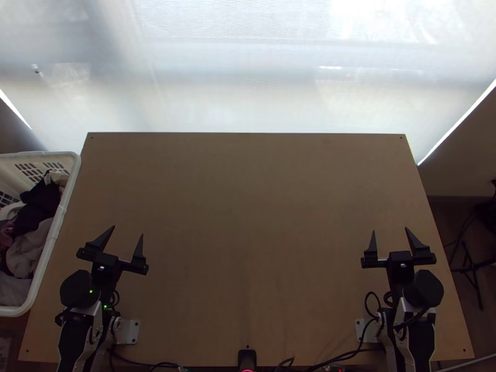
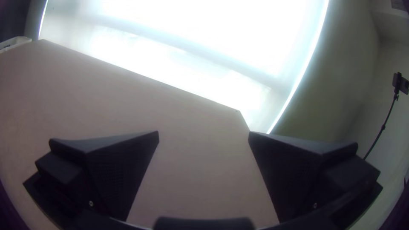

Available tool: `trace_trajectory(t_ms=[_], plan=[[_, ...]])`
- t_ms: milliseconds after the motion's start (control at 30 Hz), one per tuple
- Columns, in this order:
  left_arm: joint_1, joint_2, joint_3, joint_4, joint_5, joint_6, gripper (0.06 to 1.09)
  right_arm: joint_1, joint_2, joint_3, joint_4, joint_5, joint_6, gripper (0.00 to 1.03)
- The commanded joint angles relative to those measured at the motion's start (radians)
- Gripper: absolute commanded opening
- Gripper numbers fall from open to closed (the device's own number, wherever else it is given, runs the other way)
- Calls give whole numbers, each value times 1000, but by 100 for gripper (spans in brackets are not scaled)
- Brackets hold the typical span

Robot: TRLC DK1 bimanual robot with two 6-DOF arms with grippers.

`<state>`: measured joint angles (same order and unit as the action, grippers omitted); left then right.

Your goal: Fold the t-shirt

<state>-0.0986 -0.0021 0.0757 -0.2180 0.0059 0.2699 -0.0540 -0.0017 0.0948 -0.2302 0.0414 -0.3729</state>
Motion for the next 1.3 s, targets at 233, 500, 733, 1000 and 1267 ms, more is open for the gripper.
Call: trace_trajectory(t_ms=[233, 500, 733, 1000, 1267], plan=[[0, 1, 1, 0, 0, 0, 104, 0, 0, 0, 0, 0, 0, 98], [0, 1, 1, 0, 0, 0, 104, 0, 0, 0, 0, 0, 0, 98], [0, 1, 1, 0, 0, 0, 104, 0, 0, 0, 0, 0, 0, 98], [0, 1, 1, 0, 0, 0, 104, 0, 0, 0, 0, 0, 0, 98], [-13, 1, 1, 0, 0, 0, 104, 0, 0, 0, 0, 0, 0, 98]])
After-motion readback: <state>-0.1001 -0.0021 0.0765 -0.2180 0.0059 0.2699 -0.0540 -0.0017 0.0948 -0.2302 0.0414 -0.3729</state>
